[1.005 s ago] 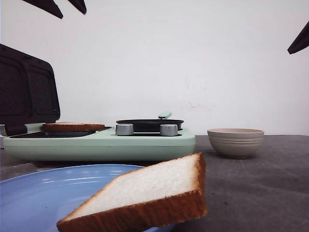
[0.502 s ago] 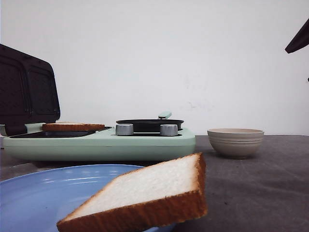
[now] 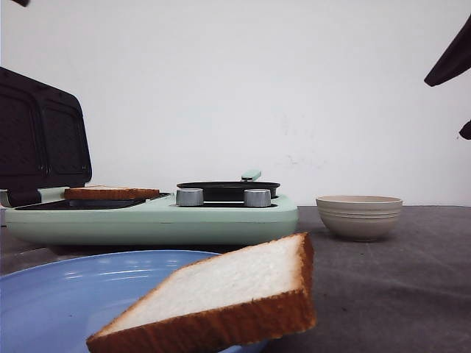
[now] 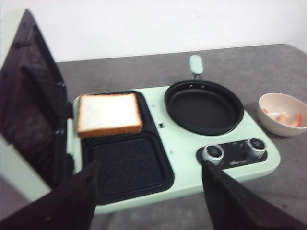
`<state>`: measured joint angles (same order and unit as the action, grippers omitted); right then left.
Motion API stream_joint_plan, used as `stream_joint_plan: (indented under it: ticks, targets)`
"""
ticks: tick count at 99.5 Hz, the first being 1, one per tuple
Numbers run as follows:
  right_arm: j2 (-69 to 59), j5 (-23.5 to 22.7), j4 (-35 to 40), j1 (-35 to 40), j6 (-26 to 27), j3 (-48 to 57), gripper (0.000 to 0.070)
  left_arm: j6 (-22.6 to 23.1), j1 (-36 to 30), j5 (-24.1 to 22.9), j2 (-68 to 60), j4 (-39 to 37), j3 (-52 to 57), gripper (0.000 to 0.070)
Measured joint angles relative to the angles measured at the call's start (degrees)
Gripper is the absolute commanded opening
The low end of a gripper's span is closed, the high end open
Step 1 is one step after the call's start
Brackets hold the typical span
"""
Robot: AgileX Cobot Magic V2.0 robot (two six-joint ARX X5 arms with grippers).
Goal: Make breakfast with bread and shrimp
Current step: 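Lower the right gripper and grasp the second bread slice on the plate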
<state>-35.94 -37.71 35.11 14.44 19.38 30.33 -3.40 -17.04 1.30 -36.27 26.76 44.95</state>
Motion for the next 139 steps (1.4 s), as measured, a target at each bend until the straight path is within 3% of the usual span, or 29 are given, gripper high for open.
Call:
stream_joint_plan:
  ticks: [19,41,57,89,108,139]
  targets:
    - [0.0,1.7,-4.0,3.8,2.5,-3.7,0.0343,-0.4,0.0,-1.4,3.0,4.1,-0.5,0.0352]
    - [-0.1,1.8,-14.4,10.0,11.9,-12.2,0.0344,-1.0,0.0,-2.4,7.3,4.7,-3.6,0.0353]
    - [-1.0,3.1,-17.0,14.3,16.7,-13.3,0.0343,-1.9,0.0,-3.0,9.8,6.0,-5.8,0.0353]
    - [-12.8,4.6,-25.8,21.2,19.8,-13.3,0.0344,-3.4,0.0,-3.0,11.6,6.0,-8.1,0.0353]
    - [-20.1,2.9,-33.4,24.8,22.5,-13.3,0.0344,-3.4,0.0,-3.1,11.6,6.0,-8.1,0.0353]
    - [-26.1,3.1,-38.5,28.7,25.9,-13.3,0.0344,-3.3,0.0,-3.1,11.6,6.0,-8.1,0.0353]
